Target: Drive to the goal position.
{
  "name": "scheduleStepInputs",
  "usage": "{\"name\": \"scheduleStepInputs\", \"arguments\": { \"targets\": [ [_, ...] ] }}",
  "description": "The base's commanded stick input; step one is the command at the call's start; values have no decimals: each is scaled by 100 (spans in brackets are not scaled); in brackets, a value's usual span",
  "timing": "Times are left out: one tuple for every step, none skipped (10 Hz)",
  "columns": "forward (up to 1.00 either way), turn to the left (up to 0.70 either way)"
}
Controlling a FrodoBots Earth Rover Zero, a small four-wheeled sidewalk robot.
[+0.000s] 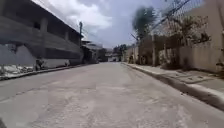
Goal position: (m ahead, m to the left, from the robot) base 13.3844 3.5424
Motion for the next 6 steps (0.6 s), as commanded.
{"name": "scheduleStepInputs", "arguments": {
  "targets": [
    [100,0],
    [100,0],
    [100,0],
    [100,0],
    [100,0],
    [100,0]
  ]
}}
